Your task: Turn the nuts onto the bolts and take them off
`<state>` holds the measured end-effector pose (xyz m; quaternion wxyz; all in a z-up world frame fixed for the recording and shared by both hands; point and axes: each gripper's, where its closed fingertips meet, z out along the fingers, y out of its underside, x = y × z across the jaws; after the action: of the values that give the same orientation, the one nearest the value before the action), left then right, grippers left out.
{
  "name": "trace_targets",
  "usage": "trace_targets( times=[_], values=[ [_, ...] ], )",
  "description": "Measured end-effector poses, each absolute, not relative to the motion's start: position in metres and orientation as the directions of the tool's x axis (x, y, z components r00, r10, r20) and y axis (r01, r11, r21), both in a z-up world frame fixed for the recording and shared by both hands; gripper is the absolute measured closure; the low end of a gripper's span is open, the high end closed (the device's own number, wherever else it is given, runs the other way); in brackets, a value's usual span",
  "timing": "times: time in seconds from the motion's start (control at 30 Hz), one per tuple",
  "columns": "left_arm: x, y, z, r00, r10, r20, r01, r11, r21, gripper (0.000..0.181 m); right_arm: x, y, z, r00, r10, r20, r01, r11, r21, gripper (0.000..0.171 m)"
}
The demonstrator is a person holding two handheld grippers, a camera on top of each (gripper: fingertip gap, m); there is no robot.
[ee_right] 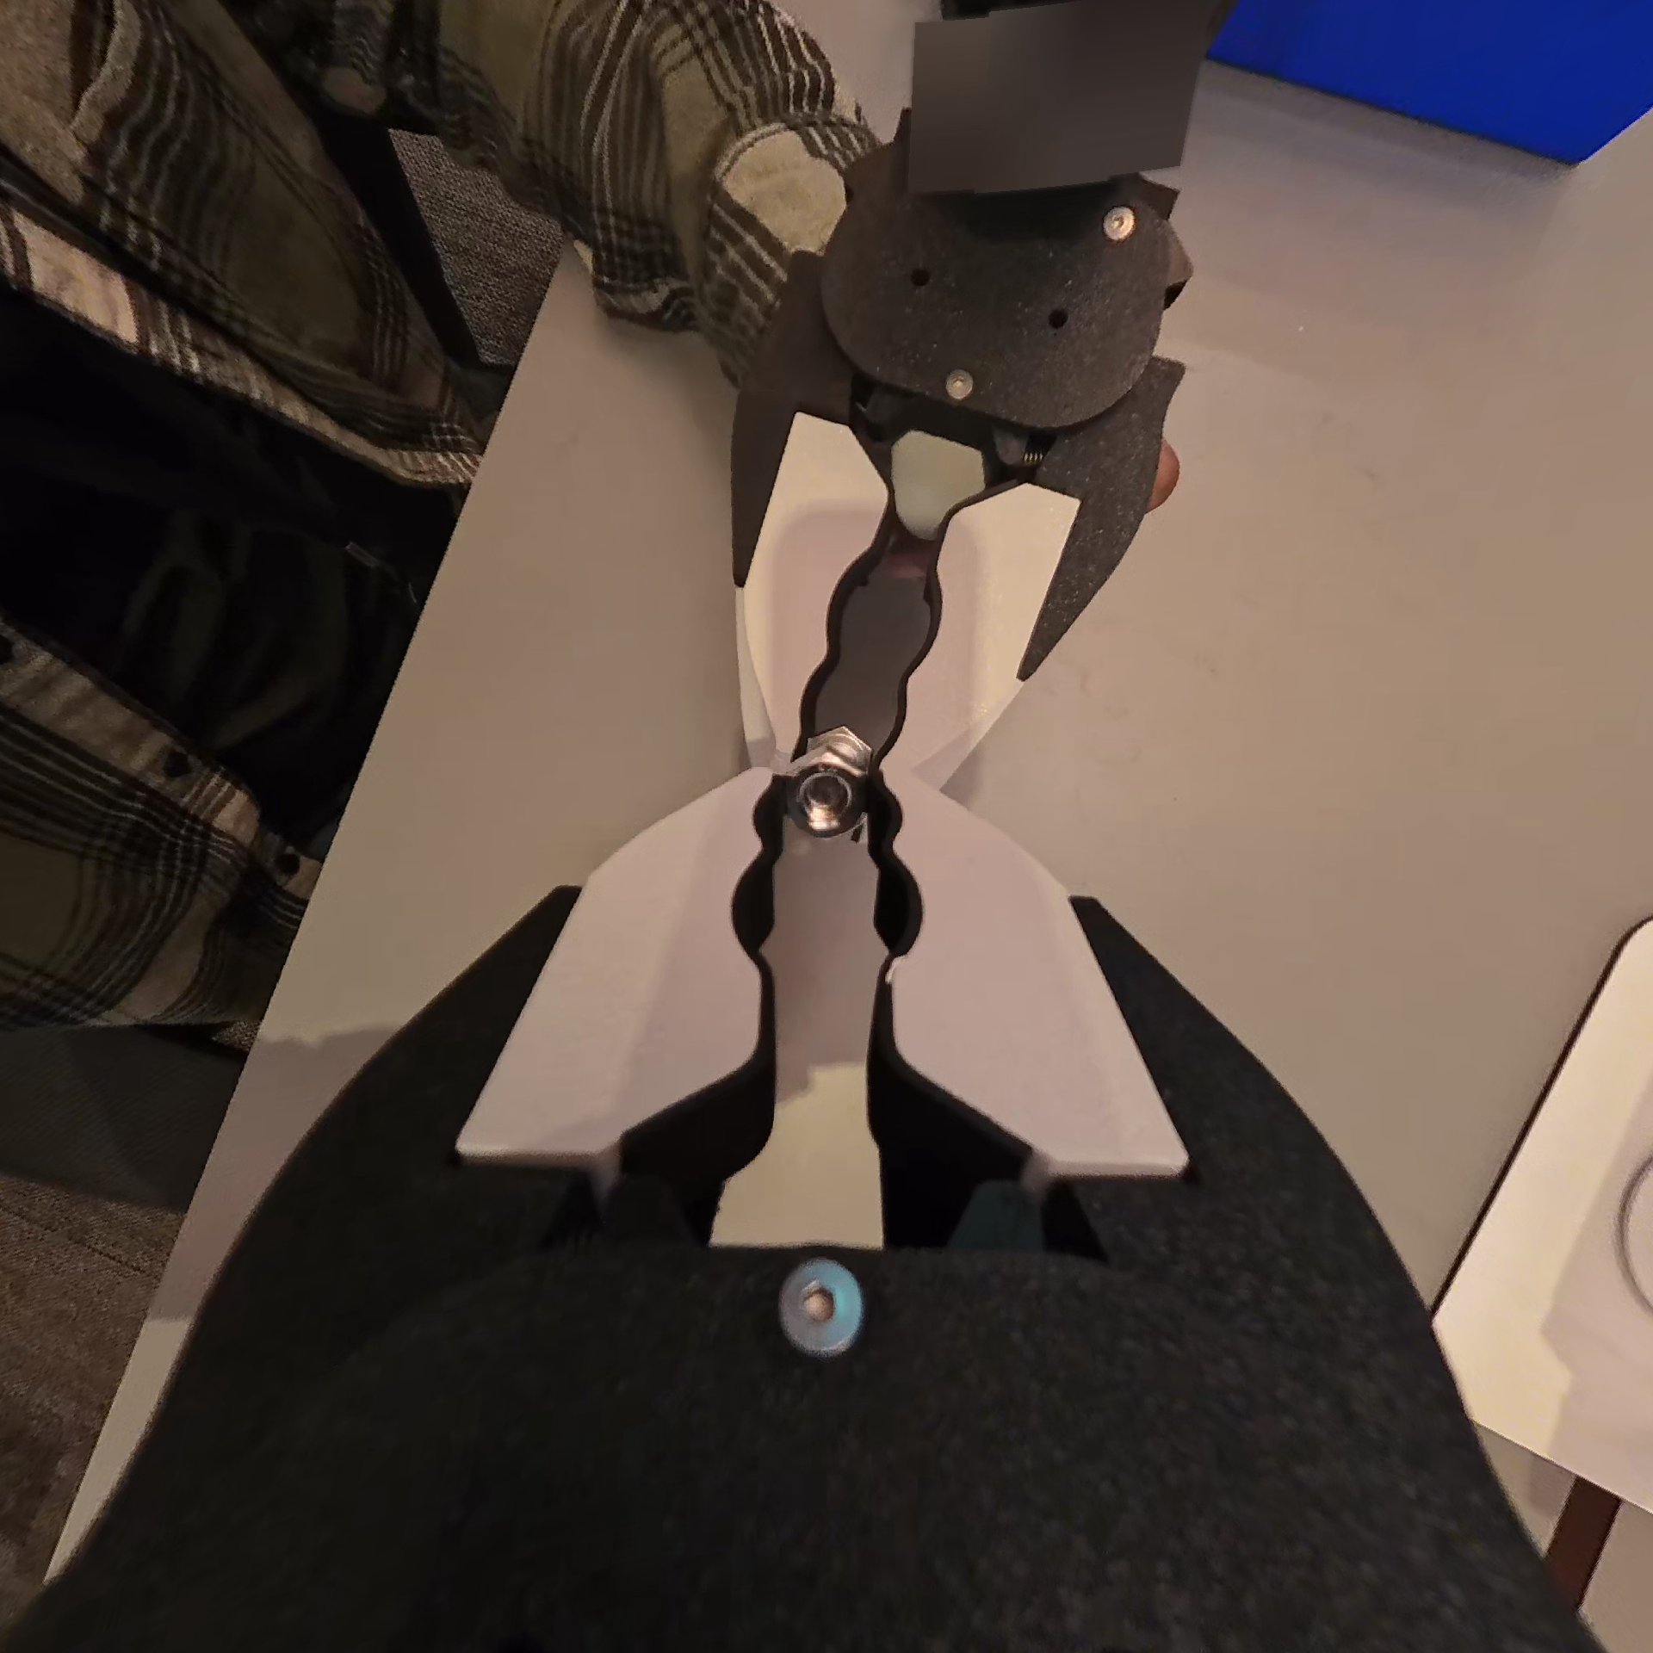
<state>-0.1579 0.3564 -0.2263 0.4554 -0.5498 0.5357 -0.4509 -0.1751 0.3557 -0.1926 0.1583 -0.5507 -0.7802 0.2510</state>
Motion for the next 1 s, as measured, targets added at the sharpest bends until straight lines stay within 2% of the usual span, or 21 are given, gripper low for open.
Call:
trace_targets(
  times=[0.6, 0.77, 0.9, 1.0],
  values=[
    [-0.161, 0.358, -0.218, 0.028, -1.0, 0.008, -0.135, -0.012, -0.991, 0.162, -0.18, 0.356, -0.189, -0.344, 0.938, -0.025, 0.764, 0.265, -0.588, 0.151],
    [-0.162, 0.359, -0.216, 0.035, -0.999, 0.001, -0.125, -0.005, -0.992, 0.162, -0.184, 0.357, -0.185, -0.332, 0.943, -0.013, 0.748, 0.255, -0.613, 0.145],
    [-0.163, 0.361, -0.215, 0.048, -0.999, -0.005, -0.115, -0.001, -0.993, 0.162, -0.19, 0.359, -0.178, -0.298, 0.955, 0.005, 0.71, 0.225, -0.667, 0.136],
    [-0.165, 0.363, -0.212, 0.068, -0.998, -0.013, -0.101, 0.006, -0.995, 0.162, -0.195, 0.37, -0.165, -0.178, 0.983, 0.04, 0.649, 0.148, -0.746, 0.116]
  ],
)
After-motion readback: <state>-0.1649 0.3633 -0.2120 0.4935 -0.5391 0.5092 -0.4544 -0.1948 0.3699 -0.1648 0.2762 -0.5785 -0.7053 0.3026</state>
